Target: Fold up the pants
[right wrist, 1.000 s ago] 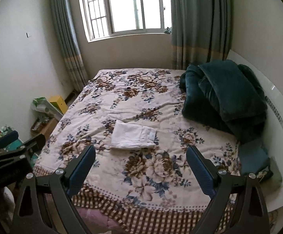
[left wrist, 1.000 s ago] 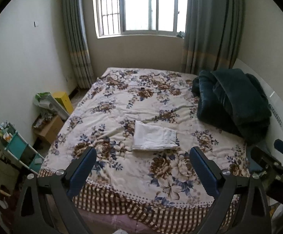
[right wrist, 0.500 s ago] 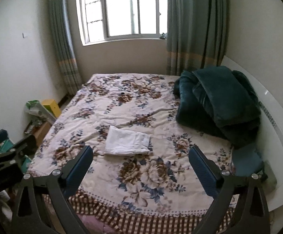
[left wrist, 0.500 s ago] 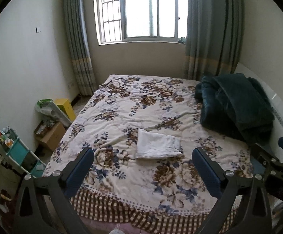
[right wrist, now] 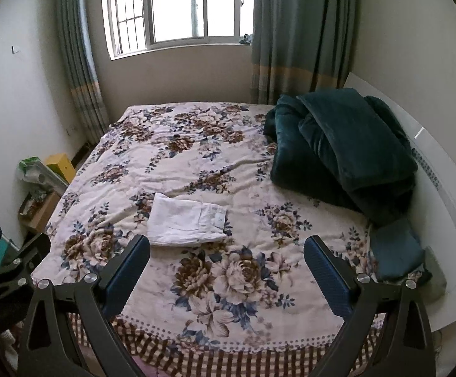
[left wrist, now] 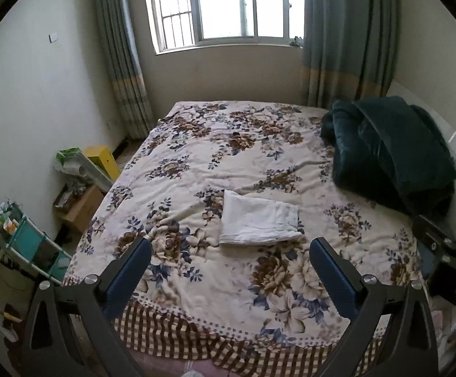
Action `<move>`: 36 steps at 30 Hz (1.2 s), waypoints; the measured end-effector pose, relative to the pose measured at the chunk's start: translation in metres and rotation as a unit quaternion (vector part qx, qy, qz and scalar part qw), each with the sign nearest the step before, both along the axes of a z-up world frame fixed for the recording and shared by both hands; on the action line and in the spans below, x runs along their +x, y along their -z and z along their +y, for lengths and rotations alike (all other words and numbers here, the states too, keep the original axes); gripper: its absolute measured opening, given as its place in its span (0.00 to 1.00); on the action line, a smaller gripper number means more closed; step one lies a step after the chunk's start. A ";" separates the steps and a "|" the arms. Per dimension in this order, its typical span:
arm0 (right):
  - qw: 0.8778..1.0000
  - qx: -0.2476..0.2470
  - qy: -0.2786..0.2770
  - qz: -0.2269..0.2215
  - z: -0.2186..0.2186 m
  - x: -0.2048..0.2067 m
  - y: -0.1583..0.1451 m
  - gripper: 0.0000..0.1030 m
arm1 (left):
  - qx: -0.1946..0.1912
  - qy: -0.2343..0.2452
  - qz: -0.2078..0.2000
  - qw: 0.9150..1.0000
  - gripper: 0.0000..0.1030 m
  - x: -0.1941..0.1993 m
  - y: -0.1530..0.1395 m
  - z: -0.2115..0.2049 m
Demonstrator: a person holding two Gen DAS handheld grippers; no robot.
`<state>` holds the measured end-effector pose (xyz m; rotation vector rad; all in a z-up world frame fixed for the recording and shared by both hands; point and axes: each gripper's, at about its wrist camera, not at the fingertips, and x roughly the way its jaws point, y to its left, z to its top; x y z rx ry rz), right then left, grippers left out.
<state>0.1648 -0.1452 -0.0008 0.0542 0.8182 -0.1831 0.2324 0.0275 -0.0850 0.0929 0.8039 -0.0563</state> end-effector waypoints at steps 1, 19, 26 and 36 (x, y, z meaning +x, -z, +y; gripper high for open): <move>1.000 -0.001 0.000 0.001 0.000 0.001 0.003 0.97 | 0.001 0.000 -0.001 1.000 1.00 0.000 0.000 -0.001; 1.000 0.001 -0.002 0.009 0.000 0.005 0.016 0.97 | 0.009 -0.001 -0.005 1.000 1.00 0.007 0.003 -0.006; 1.000 0.004 -0.005 0.007 0.000 0.002 0.020 0.97 | 0.001 -0.022 -0.004 1.000 1.00 0.009 0.000 0.005; 1.000 0.005 -0.008 0.007 0.000 0.001 0.020 0.97 | 0.001 -0.027 -0.007 1.000 1.00 0.006 0.001 0.009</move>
